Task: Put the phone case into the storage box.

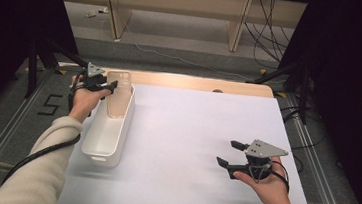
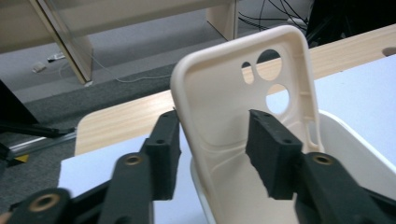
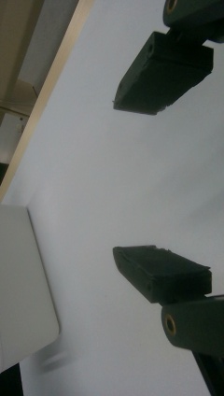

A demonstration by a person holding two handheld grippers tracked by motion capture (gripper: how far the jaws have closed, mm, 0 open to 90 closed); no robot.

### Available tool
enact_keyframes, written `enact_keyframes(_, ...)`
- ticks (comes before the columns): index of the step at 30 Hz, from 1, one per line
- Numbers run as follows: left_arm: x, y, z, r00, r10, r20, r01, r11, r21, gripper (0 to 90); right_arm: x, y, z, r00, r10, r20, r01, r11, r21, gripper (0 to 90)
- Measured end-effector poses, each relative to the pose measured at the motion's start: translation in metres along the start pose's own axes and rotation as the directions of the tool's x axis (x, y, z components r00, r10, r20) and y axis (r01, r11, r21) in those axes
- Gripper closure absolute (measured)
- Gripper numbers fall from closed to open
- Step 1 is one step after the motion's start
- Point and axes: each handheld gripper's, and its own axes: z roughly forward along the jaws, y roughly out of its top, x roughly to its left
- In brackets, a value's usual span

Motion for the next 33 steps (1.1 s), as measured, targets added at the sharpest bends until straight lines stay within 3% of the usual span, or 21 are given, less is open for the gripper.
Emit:
enact_keyframes(5,-0.001,0.004,-0.007,0.9999,-0.011,0.001,0.011,0.9999,0.002,43.2,0.000,0.000,0.000,1.0000,0.000,0.000,0.000,1.000,-0.001,25.4)
enact_keyframes(9,0.001,0.006,-0.018,1.0000,0.006,0.002,-0.006,0.9998,-0.018,45.9,0.001,0.000,0.000,1.0000,-0.001,-0.001,0.001,1.000,0.000,25.4)
enact_keyframes(12,0.008,0.007,-0.025,0.9999,-0.007,-0.013,0.006,0.9995,-0.032,57.1,0.000,0.000,0.000,1.0000,0.000,0.000,0.000,1.000,0.001,25.4)
enact_keyframes(16,0.016,0.005,-0.028,0.9965,-0.070,-0.046,0.068,0.9970,-0.038,84.0,0.001,0.000,0.000,1.0000,-0.002,-0.001,0.002,1.000,0.001,25.4)
enact_keyframes(18,0.017,0.003,-0.026,0.9939,-0.090,-0.063,0.088,0.9957,-0.027,89.4,0.001,0.000,0.001,1.0000,0.000,-0.002,0.000,1.000,0.001,25.4)
enact_keyframes(27,0.016,0.000,-0.008,0.9918,-0.102,-0.077,0.103,0.9945,0.017,89.5,0.000,0.000,0.000,1.0000,0.003,-0.003,-0.003,1.000,0.004,25.4)
enact_keyframes(33,0.010,0.002,-0.001,0.9949,-0.077,-0.065,0.078,0.9969,0.011,89.5,0.000,0.000,0.000,1.0000,0.002,-0.003,-0.002,1.000,0.000,25.4)
